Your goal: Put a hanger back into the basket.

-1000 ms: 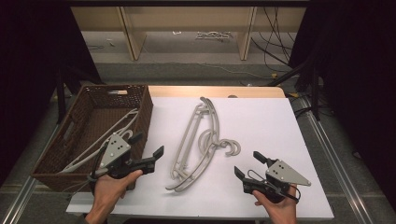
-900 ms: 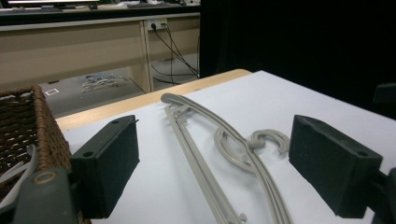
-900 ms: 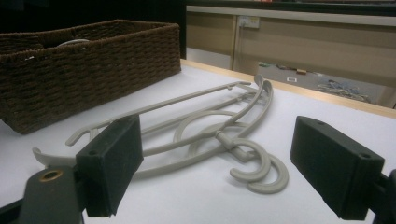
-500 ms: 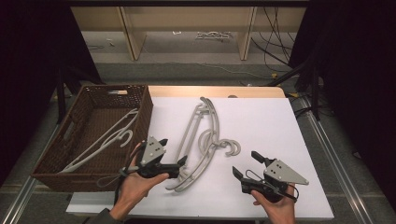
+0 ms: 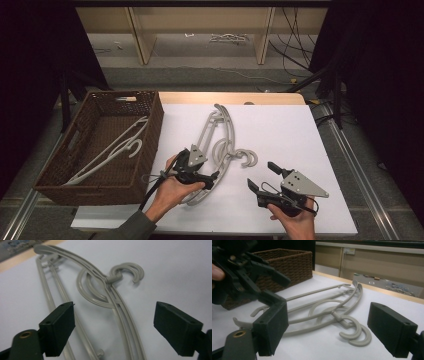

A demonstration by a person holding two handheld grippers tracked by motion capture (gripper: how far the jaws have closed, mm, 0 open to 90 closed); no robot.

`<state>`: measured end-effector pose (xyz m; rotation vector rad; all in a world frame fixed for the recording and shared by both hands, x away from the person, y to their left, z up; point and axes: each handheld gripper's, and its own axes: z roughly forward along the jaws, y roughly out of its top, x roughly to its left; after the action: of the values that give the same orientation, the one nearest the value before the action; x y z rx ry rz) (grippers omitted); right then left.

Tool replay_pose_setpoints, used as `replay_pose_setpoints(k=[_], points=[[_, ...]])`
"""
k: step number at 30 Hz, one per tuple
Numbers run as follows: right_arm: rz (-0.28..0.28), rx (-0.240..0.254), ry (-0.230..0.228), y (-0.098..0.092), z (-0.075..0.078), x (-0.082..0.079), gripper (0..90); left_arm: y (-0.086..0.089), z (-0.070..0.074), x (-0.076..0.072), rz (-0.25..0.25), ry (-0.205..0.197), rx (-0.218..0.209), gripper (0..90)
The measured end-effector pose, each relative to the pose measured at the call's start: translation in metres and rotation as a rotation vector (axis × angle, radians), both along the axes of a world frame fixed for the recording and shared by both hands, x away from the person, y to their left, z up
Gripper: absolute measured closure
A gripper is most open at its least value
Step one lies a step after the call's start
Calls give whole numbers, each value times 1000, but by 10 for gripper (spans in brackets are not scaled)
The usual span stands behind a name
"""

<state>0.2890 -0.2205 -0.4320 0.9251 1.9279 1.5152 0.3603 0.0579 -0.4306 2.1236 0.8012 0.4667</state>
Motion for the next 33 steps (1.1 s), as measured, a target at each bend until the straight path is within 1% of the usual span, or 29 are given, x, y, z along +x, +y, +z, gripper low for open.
replay_pose_setpoints(k=[1, 3, 4, 5, 7, 8, 9, 10, 11, 13, 14, 15, 16, 17, 18, 19, 21, 22, 23, 24, 25, 26, 27, 28, 29, 30, 31, 32, 33], points=[[2, -6, 3, -1, 1, 0, 180, -2, 0, 1, -17, 23, 20, 225], [2, -1, -4, 0, 0, 0, 181, -10, -3, 4, -28, 49, 66, 246], [1, -1, -3, 0, 0, 0, 182, -13, -5, 7, -35, 64, 75, 275], [2, -1, -4, 0, 0, 0, 182, -17, -7, 10, -17, 94, 71, 300], [3, 1, -7, 0, 0, 1, 183, -22, -11, 20, 3, 146, 61, 319], [1, 1, -5, 0, 0, 1, 182, -23, -13, 24, 1, 173, 73, 349], [-4, -3, 0, -1, 0, 0, 182, -24, -14, 28, -13, 190, 96, 359], [-8, -16, 2, -2, 1, 0, 183, -25, -16, 31, 3, 208, 87, 364], [-6, -13, 1, -2, 1, 0, 183, -25, -17, 34, 0, 229, 85, 382], [-4, -17, 2, -3, 1, 0, 183, -26, -20, 38, 21, 257, 79, 405], [-2, -14, 2, -3, 1, 0, 183, -26, -22, 40, 26, 270, 80, 414], [-4, -15, 1, -3, 1, 0, 184, -26, -22, 42, 16, 283, 89, 425], [-4, -14, 2, -2, 1, 0, 185, -26, -23, 44, 12, 293, 87, 430], [4, -6, 0, -2, 1, 0, 186, -26, -23, 45, 3, 308, 77, 436], [7, -9, -2, -1, 1, 0, 190, -26, -24, 46, 3, 318, 60, 448], [7, -9, -2, -1, 1, 0, 190, -26, -25, 48, 12, 333, 50, 448], [6, -8, -1, -1, 1, 0, 189, -25, -27, 52, 17, 354, 54, 462], [5, -8, -1, -1, 1, 0, 190, -25, -28, 54, 13, 362, 56, 468], [-2, -17, 0, -2, 1, 0, 190, -25, -30, 55, 20, 369, 46, 475], [6, -8, 0, -1, 1, 0, 190, -24, -29, 57, 9, 381, 68, 493], [6, -8, 0, -1, 1, 0, 190, -23, -30, 58, 15, 385, 61, 493], [5, -8, 0, -2, 1, 0, 190, -25, -31, 59, 29, 389, 37, 507], [5, -7, -1, -1, 1, 0, 190, -23, -30, 61, 15, 397, 58, 515], [6, -9, -3, -1, 1, 0, 190, -23, -31, 62, 17, 406, 52, 521], [7, -9, -4, -1, 1, 0, 190, -24, -32, 62, 34, 419, 29, 530], [0, -31, 7, -3, 2, -1, 190, -25, -33, 63, 36, 427, 18, 533], [7, -9, -1, -1, 1, 0, 190, -24, -33, 64, 21, 436, 46, 537], [2, -17, -4, -2, 1, 0, 192, -28, -33, 65, 36, 443, 33, 545], [2, -17, -4, -2, 1, 0, 192, -28, -33, 65, 36, 443, 33, 543]])
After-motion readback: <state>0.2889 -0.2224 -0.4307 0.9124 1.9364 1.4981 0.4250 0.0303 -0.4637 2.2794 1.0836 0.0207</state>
